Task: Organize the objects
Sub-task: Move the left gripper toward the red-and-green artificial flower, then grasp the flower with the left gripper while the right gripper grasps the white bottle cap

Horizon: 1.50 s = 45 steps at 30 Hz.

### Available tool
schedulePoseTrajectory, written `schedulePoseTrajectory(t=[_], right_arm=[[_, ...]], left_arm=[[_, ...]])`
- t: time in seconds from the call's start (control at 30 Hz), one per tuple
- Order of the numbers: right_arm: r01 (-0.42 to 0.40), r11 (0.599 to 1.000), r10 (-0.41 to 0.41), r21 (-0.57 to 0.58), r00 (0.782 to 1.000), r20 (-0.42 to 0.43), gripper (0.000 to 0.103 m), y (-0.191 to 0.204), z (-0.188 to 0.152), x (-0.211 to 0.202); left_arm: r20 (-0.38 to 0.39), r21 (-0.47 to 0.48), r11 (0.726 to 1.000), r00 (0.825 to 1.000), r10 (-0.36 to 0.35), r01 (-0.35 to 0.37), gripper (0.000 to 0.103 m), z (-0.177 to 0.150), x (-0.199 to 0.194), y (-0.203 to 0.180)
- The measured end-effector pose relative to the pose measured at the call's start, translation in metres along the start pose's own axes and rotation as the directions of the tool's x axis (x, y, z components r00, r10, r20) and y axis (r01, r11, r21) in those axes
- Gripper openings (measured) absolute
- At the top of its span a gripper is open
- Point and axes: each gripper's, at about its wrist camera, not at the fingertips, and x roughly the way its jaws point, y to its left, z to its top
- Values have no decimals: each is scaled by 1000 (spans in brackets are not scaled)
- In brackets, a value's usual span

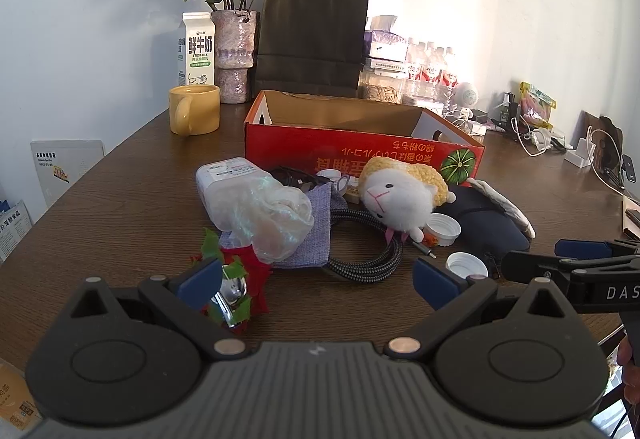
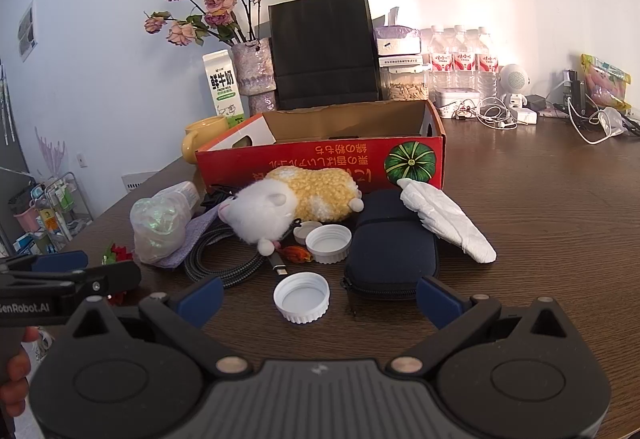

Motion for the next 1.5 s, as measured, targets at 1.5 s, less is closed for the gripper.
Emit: schedulePoseTrajectory(t=[1.5], right_arm=[[-30,991,22,-131,998,-62,90,33,-7,45]], left_arm=[[-36,-51,995,996,83,-85,103,-13,19,46]])
